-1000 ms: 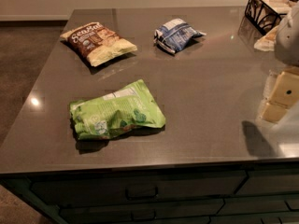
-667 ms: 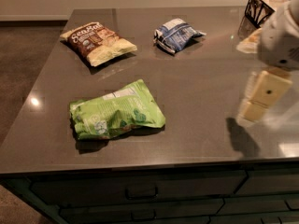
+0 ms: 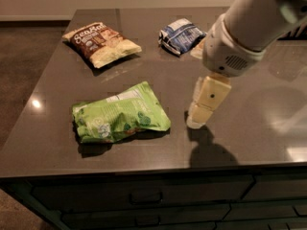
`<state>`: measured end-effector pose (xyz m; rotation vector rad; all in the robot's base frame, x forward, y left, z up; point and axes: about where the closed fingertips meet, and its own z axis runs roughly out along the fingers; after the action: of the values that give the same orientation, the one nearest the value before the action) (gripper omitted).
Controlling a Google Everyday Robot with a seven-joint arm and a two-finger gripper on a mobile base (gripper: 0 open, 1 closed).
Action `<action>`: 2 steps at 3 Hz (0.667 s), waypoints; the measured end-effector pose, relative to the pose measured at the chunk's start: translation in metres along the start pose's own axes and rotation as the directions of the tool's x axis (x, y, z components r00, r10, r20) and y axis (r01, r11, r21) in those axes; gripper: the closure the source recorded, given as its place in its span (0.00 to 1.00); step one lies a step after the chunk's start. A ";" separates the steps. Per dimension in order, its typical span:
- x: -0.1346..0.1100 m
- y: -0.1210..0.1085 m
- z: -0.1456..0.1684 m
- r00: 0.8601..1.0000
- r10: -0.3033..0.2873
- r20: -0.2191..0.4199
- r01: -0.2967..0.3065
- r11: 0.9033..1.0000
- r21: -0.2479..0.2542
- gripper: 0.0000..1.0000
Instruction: Move green rice chip bag near brown chip bag
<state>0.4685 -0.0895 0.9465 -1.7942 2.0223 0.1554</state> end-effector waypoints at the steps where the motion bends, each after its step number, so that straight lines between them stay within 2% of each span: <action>1: -0.034 0.003 0.045 0.999 -0.032 0.009 0.032 0.999 -0.036 0.00; 2: -0.061 0.015 0.089 0.997 -0.074 0.002 0.074 0.994 -0.085 0.00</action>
Offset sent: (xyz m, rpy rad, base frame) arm 0.0121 0.1433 -0.1042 -0.0359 0.1019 0.1702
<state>0.4795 0.0017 0.8866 -1.9185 1.9738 0.2203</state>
